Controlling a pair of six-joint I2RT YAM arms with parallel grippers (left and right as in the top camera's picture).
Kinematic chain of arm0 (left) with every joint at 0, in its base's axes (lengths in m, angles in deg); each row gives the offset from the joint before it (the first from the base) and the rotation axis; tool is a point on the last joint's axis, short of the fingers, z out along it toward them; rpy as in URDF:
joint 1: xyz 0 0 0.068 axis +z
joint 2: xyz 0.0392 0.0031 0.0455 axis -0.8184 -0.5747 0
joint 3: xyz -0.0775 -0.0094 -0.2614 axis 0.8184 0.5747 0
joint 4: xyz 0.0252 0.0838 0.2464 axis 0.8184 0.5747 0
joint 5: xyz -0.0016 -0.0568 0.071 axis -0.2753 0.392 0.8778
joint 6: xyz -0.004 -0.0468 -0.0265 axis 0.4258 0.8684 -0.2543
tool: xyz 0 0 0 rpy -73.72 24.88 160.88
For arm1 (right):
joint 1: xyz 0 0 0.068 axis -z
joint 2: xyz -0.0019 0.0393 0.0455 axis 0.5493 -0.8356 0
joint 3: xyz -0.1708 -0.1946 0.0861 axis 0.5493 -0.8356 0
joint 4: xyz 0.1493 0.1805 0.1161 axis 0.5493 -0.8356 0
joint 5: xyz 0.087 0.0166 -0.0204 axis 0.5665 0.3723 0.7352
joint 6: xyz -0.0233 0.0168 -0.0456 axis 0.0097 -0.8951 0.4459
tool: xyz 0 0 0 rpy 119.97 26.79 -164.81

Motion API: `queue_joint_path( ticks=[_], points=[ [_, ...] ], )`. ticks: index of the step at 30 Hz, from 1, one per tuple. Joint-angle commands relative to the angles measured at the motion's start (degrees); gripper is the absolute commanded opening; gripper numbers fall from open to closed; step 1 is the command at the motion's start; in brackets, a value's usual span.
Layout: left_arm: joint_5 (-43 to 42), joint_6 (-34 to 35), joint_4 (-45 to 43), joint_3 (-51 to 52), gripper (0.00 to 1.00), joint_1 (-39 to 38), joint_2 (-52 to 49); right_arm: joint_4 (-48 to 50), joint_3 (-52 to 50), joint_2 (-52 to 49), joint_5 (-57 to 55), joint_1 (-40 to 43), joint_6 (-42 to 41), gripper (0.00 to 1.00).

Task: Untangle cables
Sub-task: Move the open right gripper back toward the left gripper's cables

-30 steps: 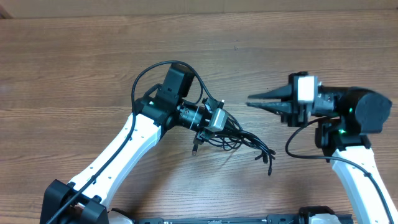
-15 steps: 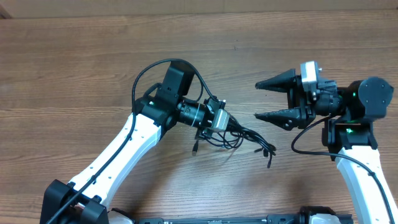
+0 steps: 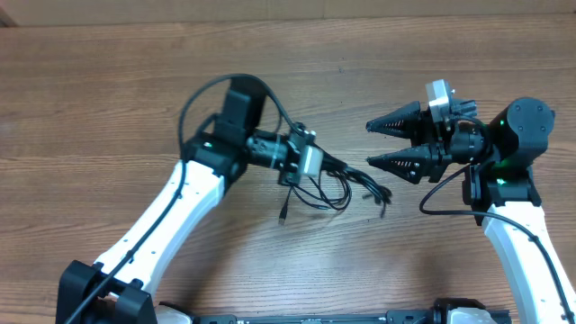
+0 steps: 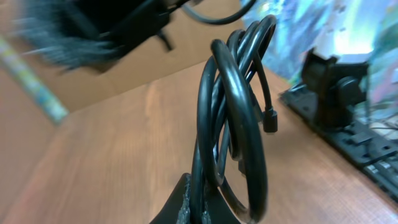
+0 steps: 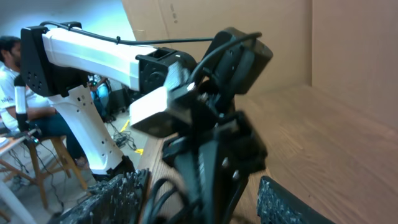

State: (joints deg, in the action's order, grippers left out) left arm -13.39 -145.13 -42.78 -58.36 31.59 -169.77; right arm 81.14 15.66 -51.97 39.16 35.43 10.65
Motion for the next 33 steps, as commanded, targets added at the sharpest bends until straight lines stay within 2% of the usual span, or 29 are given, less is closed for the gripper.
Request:
queue_joint_path(
  ticks=[1, 5, 14, 22, 28, 33],
  points=[
    [-2.84, -1.09, -1.22, -0.72, 0.04, 3.17, -0.04, -0.63, -0.02, -0.52, 1.9, 0.11, -0.66, 0.61],
    [-6.75, -1.09, -4.11, -0.7, 0.04, 5.38, -0.04, -2.95, -0.02, -0.9, 1.92, 0.11, -0.63, 0.62],
    [-6.75, -1.11, -5.95, -0.72, 0.04, 4.85, -0.07, -6.8, -0.37, -0.92, 1.92, -0.2, -0.46, 0.62],
    [-6.05, -1.11, -5.95, -0.72, 0.04, 3.45, -0.07, -7.19, -0.39, -0.92, 1.92, -4.31, -0.46, 0.58],
    [-6.08, -1.11, -5.95, -0.7, 0.04, 3.43, -0.07, -7.21, -0.39, -0.92, 1.9, -5.53, -0.46, 0.47],
    [-5.92, -1.11, -6.05, -0.72, 0.04, 3.48, -0.07, -7.72, -0.39, -0.92, 1.9, -5.55, -0.48, 0.42]
  ],
)
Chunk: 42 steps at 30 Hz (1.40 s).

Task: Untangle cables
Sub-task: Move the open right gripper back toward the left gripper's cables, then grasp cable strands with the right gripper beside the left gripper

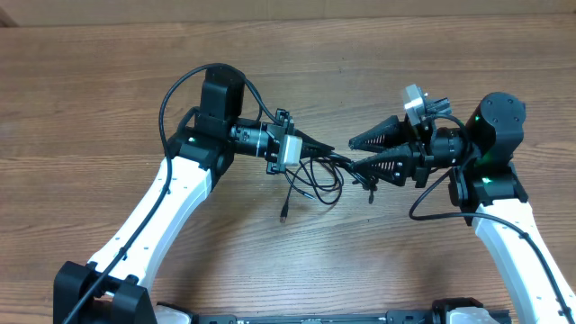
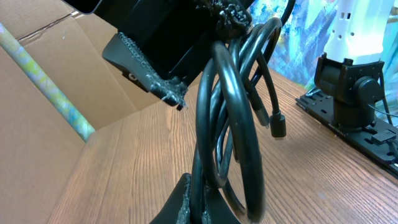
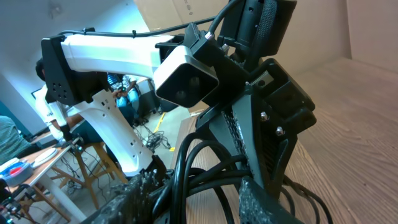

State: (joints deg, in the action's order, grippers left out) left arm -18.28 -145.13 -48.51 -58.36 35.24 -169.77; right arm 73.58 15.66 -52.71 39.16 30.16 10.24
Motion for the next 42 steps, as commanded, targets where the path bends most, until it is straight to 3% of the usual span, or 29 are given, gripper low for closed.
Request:
queue_joint_path(
  ticks=[1, 16, 25, 34, 35, 38, 42],
  points=[
    [-0.59, -1.09, -0.55, -0.7, 0.04, -0.17, -0.07, -0.48, -0.39, -0.17, 1.92, -0.28, -0.07, 0.42],
    [1.92, -1.07, -3.39, -0.7, 0.04, -0.17, -0.07, -2.03, -0.39, -0.17, 1.92, -2.47, -0.04, 0.33],
    [3.19, -0.61, -3.41, -0.7, 0.04, -0.17, -0.07, -2.1, -0.39, -0.17, 1.92, -2.47, -0.07, 0.04],
    [3.17, -0.61, -3.41, -0.72, 0.04, -0.17, -0.07, -2.89, -0.39, -0.17, 1.9, -2.47, -0.07, 0.04],
    [3.17, -0.61, -3.41, -0.7, 0.04, -0.17, -0.07, -2.89, -0.39, -0.17, 1.9, -2.47, -0.07, 0.07],
    [3.19, -0.63, -3.45, -0.7, 0.04, -0.17, -0.07, -3.3, -0.39, -0.17, 1.92, -2.47, -0.07, 0.33],
    [3.61, -0.63, -3.8, -0.72, 0.04, -0.11, -0.07, -5.62, -0.39, -0.17, 1.9, -2.47, -0.04, 0.43]
  ],
)
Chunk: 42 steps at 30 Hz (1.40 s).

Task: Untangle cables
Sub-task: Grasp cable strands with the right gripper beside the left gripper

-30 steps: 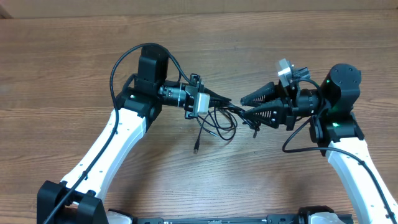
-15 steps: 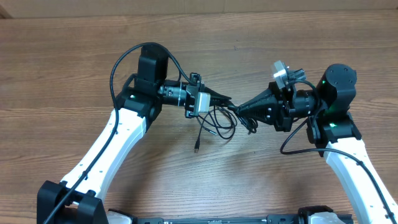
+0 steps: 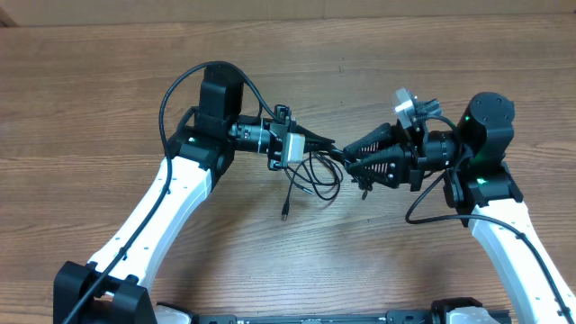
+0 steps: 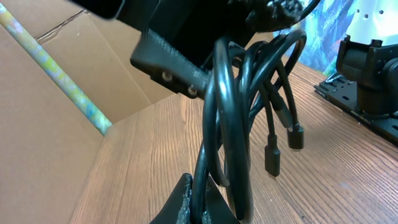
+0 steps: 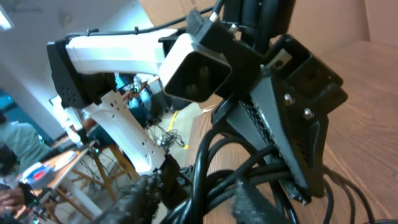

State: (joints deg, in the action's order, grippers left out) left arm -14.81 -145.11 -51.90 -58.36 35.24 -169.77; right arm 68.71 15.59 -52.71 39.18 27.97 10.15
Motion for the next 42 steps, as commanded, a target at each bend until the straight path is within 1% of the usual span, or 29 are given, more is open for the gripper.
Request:
queue_joint_path(
  ticks=[1, 2, 3, 4, 5, 7, 10, 11, 21, 24, 27, 34, 38, 42],
  points=[
    [0.24, -0.66, -0.59, -0.7, 0.04, -0.11, -0.07, -1.27, -0.33, -0.17, 1.9, -0.28, 0.04, 0.43],
    [0.39, -0.68, -0.74, -0.72, 0.04, -0.11, -0.07, -1.75, -0.33, -0.17, 1.9, -0.28, 0.04, 0.43],
    [0.63, -0.66, -0.94, -0.7, 0.04, -0.11, -0.07, -2.14, -0.33, -0.17, 1.9, -0.28, 0.04, 0.38],
    [0.87, -0.63, -1.07, -0.72, 0.04, -0.11, -0.07, -2.29, -0.33, -0.17, 1.9, -0.28, 0.04, 0.33],
    [0.98, -0.63, -1.07, -0.72, 0.04, -0.11, -0.07, -2.29, -0.33, -0.17, 1.9, -0.28, 0.04, 0.25],
    [0.98, -0.52, -1.07, -0.7, 0.04, -0.11, -0.07, -2.27, -0.33, -0.17, 1.9, -0.28, 0.04, 0.15],
    [0.98, -0.46, -1.07, -0.7, 0.04, -0.11, -0.07, -2.27, -0.33, -0.17, 1.9, -0.28, 0.04, 0.05],
    [1.01, -0.46, -1.07, -0.7, 0.04, -0.11, -0.07, -2.27, -0.33, -0.17, 1.9, -0.28, 0.07, 0.04],
    [1.14, -0.04, -1.05, -0.72, 0.04, -0.11, -0.07, -2.21, -0.33, -0.17, 1.88, -0.28, 0.07, 0.04],
    [0.72, 1.09, -1.01, -0.72, 0.04, -0.17, -0.07, -0.22, -0.31, -0.17, 1.9, -0.28, 0.02, 0.04],
    [-0.66, 1.27, -0.59, -0.72, 0.04, -0.28, -0.07, 4.5, -0.31, -0.17, 1.88, -0.28, -0.04, 0.04],
    [-5.14, 1.25, -0.02, -0.7, 0.04, -0.37, -0.07, 19.15, -0.31, -0.17, 1.84, -0.28, -0.5, 0.04],
    [-5.22, 1.25, 1.49, -0.7, 0.04, -0.96, -0.07, 26.51, -0.28, -0.17, -0.52, -0.28, -4.7, 0.04],
    [-5.16, 1.22, 2.16, -0.7, 0.04, -2.47, -0.07, 32.68, -0.28, -0.17, -1.77, -0.28, -6.82, 0.04]
  ],
)
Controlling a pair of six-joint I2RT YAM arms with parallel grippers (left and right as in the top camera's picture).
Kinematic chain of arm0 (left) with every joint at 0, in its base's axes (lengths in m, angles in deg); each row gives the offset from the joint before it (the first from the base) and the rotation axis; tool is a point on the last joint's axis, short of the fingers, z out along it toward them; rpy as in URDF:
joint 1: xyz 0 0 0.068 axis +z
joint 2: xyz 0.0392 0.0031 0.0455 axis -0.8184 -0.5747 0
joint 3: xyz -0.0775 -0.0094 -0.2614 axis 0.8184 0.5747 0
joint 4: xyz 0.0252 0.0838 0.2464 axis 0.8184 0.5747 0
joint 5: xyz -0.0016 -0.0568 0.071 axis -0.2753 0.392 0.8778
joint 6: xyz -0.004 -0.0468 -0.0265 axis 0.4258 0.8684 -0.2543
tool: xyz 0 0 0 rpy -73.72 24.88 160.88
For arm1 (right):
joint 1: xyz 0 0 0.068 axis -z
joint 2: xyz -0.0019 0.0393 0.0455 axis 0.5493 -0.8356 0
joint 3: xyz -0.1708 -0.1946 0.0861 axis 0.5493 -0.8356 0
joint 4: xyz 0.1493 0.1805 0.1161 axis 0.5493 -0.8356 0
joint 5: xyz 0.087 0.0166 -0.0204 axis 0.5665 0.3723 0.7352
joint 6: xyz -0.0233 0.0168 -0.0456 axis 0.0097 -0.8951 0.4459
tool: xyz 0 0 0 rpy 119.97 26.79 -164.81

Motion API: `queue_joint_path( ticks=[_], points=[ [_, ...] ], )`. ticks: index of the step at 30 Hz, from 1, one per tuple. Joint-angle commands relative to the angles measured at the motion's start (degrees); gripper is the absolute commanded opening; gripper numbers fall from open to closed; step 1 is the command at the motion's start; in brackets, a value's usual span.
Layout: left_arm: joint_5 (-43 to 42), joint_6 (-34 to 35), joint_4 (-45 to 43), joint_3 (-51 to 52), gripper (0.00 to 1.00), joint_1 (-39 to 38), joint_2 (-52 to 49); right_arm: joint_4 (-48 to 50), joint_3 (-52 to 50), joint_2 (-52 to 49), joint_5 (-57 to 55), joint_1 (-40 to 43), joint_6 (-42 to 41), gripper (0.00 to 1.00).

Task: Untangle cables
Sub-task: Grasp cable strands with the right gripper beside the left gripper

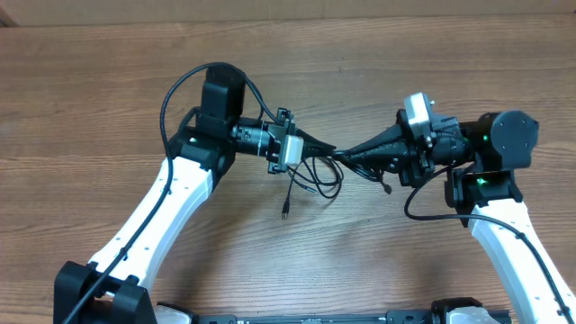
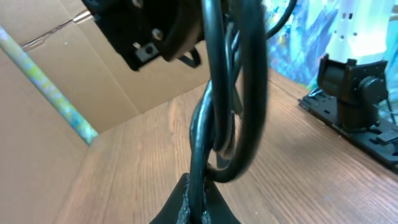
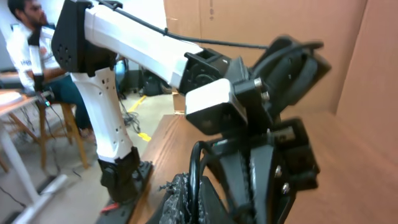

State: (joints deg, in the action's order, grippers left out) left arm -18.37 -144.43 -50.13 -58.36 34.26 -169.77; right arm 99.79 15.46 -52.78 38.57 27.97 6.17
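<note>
A tangle of black cables hangs over the middle of the wooden table. One loose plug end trails toward the front. My left gripper is shut on a strand at the bundle's upper edge. In the left wrist view the cable rises from between the left gripper's fingers. My right gripper meets it tip to tip from the right and is shut on another black strand. That strand runs up out of the right gripper. A short end dangles under the right fingers.
Cardboard boxes stand behind the table in both wrist views. A person sits at a desk beyond the table. The arm bases sit at the front edge, left and right.
My right gripper, then open around the strands, is now shut on a cable strand. Its wrist sits a little farther right. The left gripper still holds the bundle in the same place.
At first my left gripper held the bundle while the right gripper stood open, apart to the right. Then the open right jaws were at the bundle's right end, then around its strands. Now both grippers are shut on cable, tips nearly touching.
</note>
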Motion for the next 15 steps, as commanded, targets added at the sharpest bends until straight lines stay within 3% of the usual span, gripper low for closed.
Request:
queue_joint_path(
  ticks=[1, 15],
  points=[
    [-1.38, 0.57, 0.44, -0.7, 0.04, -2.12, -0.07, 2.64, -0.15, -0.11, -1.6, -0.28, -3.56, 0.04],
    [3.45, 0.57, 0.94, -0.7, 0.04, -8.85, -0.07, 10.38, -0.11, -0.11, -3.72, -0.28, -4.15, 0.04]
  ],
)
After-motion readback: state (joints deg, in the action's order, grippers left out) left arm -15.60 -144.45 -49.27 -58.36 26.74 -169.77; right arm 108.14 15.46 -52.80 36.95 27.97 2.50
